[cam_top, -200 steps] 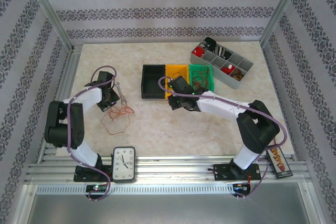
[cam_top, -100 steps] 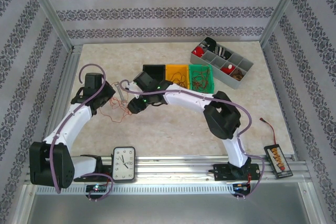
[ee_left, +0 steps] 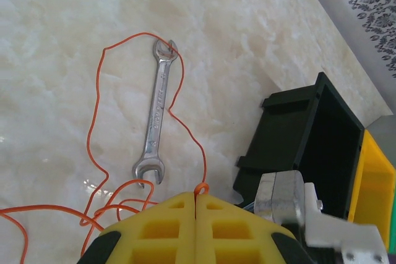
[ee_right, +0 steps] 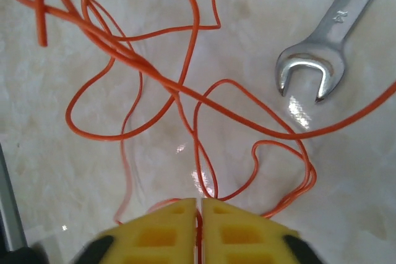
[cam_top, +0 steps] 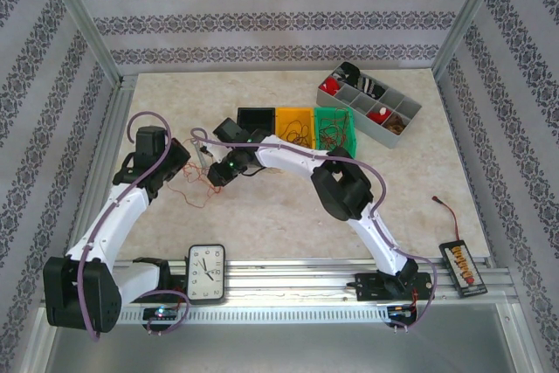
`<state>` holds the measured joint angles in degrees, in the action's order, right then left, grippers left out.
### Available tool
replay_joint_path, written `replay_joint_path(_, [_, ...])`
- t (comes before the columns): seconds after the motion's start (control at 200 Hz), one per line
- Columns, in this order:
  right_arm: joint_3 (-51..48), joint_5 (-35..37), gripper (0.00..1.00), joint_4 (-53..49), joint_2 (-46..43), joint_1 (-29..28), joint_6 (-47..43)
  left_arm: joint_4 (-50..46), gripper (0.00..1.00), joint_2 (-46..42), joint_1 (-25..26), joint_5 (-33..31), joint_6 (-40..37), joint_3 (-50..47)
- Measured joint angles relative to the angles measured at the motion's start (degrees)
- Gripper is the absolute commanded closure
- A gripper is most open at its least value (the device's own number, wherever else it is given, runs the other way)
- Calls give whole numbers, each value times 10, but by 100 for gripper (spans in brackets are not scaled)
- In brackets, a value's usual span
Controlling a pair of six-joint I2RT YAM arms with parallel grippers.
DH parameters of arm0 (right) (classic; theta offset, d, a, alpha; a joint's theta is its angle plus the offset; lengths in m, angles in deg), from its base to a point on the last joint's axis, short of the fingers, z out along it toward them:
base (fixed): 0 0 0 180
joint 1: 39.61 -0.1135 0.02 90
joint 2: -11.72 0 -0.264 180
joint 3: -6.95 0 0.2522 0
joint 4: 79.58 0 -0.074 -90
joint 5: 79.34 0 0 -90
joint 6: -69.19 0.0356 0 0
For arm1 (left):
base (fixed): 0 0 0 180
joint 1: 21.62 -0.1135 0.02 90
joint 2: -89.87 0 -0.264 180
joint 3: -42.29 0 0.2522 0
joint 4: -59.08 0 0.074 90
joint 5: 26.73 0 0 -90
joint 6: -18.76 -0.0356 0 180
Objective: Untangle the cables
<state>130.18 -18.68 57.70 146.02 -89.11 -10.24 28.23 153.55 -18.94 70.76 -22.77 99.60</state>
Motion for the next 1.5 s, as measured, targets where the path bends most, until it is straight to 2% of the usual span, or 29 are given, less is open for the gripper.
replay_joint_path(0.135, [-53, 0, 100, 18, -33, 15, 21, 2, 100, 1, 0, 2, -4, -1])
replay_joint_path(0.19, [-97, 1, 100, 25, -68, 31, 31, 10, 86, 7, 0, 10, -7, -1])
replay_joint_path(0.27, [-165, 7, 100, 34, -138, 65, 45, 35, 47, 28, 1, 35, -17, -3])
replay_joint_path(0.305, [-193, 10, 100, 38, -174, 82, 48, 47, 34, 38, 3, 46, -17, -4])
replay_joint_path(0.36, [-232, 13, 100, 45, -230, 108, 53, 62, 26, 56, 9, 67, -20, -9])
replay_joint_path(0.43, [-279, 18, 100, 53, -297, 139, 58, 75, 21, 74, 22, 90, -28, -13])
replay_joint_path(0.6, [-382, 18, 100, 61, -407, 190, 74, 86, 19, 111, 73, 138, -73, -10])
replay_joint_path(0.874, [-425, 30, 100, 62, -416, 208, 112, 26, 24, 190, 187, 178, -206, 49])
replay_joint_path(1.014, [-425, 35, 100, 75, -416, 225, 128, -17, 23, 192, 203, 145, -237, 48])
replay_joint_path(1.204, [-425, 37, 100, 83, -416, 242, 137, -38, 29, 194, 207, 100, -247, 35])
replay_joint_path(1.379, [-425, 39, 100, 86, -416, 243, 145, -36, 37, 232, 216, 92, -250, 26])
replay_joint_path(1.499, [-425, 39, 100, 87, -416, 243, 148, -26, 49, 260, 218, 86, -253, 24])
